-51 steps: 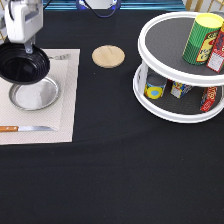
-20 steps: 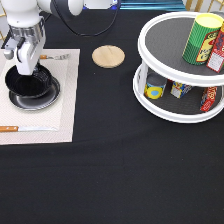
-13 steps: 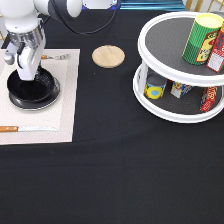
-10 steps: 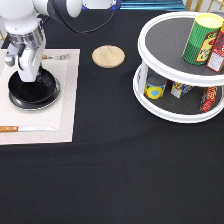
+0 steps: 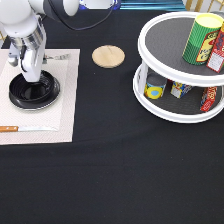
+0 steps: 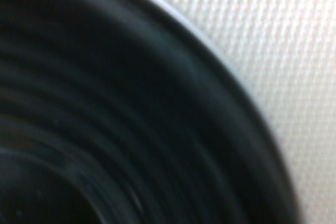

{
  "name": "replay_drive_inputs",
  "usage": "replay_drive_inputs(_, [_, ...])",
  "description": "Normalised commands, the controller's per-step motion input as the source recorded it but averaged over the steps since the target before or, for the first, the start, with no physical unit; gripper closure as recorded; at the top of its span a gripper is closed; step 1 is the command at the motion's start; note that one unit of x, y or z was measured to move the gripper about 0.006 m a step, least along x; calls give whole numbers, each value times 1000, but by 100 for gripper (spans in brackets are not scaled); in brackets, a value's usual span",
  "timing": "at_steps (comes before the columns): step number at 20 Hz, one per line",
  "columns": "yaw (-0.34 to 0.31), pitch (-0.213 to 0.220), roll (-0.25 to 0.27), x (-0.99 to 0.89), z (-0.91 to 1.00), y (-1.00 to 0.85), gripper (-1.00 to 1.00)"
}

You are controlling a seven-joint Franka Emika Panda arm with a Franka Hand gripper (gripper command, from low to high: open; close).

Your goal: Pick up the bowl from the lazy Susan and put bowl on the plate

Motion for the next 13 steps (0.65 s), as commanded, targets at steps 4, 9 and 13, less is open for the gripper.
replay_drive_inputs(4, [9, 161, -71, 124, 1000, 100, -100])
replay_drive_inputs(9, [0, 129, -13, 176, 343, 32, -100])
replay_drive_inputs(13, [0, 0, 0, 0, 0, 0, -100])
